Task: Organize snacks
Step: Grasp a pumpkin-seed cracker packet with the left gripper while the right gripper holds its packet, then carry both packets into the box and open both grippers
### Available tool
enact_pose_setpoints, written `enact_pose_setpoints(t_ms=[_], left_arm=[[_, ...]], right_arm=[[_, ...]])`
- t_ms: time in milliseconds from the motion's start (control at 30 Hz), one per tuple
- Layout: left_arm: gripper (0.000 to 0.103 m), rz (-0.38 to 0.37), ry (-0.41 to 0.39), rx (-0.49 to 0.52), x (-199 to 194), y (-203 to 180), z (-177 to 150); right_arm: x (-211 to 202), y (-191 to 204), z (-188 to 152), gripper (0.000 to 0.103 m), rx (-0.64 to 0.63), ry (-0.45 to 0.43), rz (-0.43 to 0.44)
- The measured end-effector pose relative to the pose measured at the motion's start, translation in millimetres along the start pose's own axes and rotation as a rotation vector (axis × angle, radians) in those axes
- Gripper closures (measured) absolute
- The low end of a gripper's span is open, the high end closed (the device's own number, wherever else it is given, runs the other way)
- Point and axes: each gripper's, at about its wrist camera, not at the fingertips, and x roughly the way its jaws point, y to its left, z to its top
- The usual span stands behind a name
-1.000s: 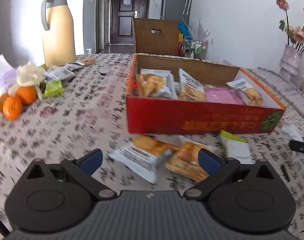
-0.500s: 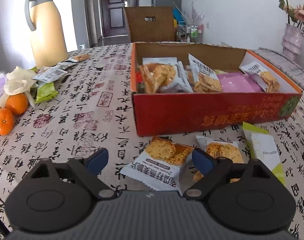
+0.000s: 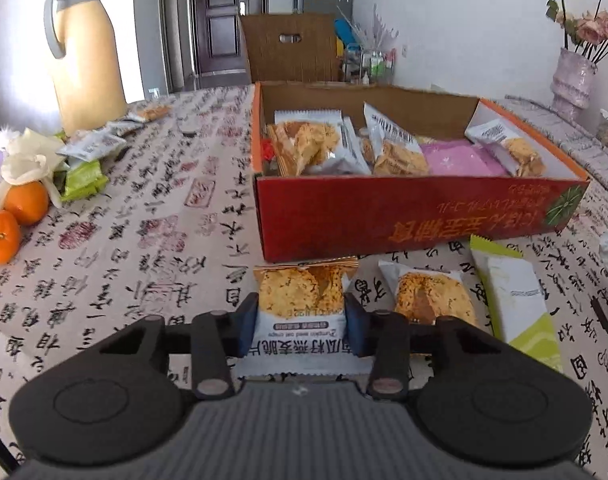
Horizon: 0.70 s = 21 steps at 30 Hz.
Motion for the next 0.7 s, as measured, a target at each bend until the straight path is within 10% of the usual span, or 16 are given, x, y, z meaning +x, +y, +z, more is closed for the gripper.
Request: enact_pose_setpoints(t_ms=[700], left_arm=[[0.06,-0.05,-0.267,-0.064,-65.3,-17.2,43.4]], right_arm=[[-0.2,27.0,49.8,0.065,-0.064,-0.129,0.058]])
